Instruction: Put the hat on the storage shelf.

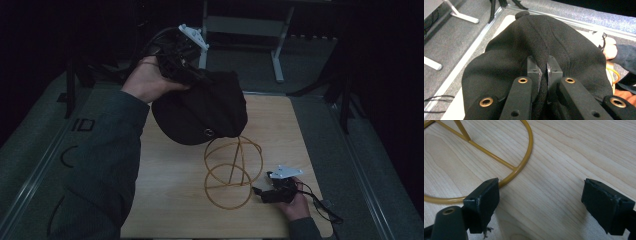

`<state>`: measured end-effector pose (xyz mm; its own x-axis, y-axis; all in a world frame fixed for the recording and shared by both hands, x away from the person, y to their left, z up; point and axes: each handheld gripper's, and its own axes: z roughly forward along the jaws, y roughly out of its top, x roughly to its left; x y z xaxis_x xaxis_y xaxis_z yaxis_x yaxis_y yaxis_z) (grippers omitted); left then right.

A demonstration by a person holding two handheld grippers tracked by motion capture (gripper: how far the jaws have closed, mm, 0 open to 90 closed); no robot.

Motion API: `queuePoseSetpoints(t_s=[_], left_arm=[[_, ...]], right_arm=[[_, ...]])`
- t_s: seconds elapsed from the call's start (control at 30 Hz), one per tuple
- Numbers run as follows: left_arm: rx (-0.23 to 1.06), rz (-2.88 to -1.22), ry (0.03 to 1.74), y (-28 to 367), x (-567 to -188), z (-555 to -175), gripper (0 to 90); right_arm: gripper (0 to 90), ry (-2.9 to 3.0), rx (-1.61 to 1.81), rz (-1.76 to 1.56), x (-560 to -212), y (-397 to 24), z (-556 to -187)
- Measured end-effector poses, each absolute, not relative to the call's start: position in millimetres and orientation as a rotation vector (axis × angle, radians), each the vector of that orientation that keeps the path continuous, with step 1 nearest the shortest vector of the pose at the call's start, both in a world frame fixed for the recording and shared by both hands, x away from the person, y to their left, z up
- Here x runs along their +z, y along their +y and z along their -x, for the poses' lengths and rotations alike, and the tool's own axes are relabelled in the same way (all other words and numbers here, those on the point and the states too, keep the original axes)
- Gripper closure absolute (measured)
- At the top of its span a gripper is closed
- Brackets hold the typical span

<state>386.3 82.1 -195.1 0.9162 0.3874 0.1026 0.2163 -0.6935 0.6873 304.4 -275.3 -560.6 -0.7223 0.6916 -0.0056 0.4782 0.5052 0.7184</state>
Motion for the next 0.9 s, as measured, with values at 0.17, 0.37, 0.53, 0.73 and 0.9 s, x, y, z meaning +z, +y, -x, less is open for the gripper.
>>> queuePoseSetpoints(t_s=[0.17, 0.37, 0.53, 0.73, 0.9], left_arm=[[0.309, -2.353, 0.413, 76.3, -193.3, -384.9, 84.2], [0.309, -2.348, 0.407, 72.0, -192.5, -385.2, 84.3], [0.322, -2.346, 0.407, 69.3, -190.3, -384.8, 84.3], [0.321, -2.331, 0.399, 65.6, -186.9, -383.1, 84.3], [0.306, -2.333, 0.378, 59.1, -188.6, -380.9, 84.3]], right_arm=[[14.5, 2.460, 1.039, -0.985, -560.7, -275.3, -304.4], [14.4, 2.460, 1.039, -0.984, -560.7, -275.3, -304.4], [14.5, 2.460, 1.040, -0.984, -560.7, -275.3, -304.4], [14.4, 2.458, 1.041, -0.981, -560.8, -275.3, -304.5], [14.4, 2.459, 1.042, -0.983, -560.8, -275.2, -304.4]])
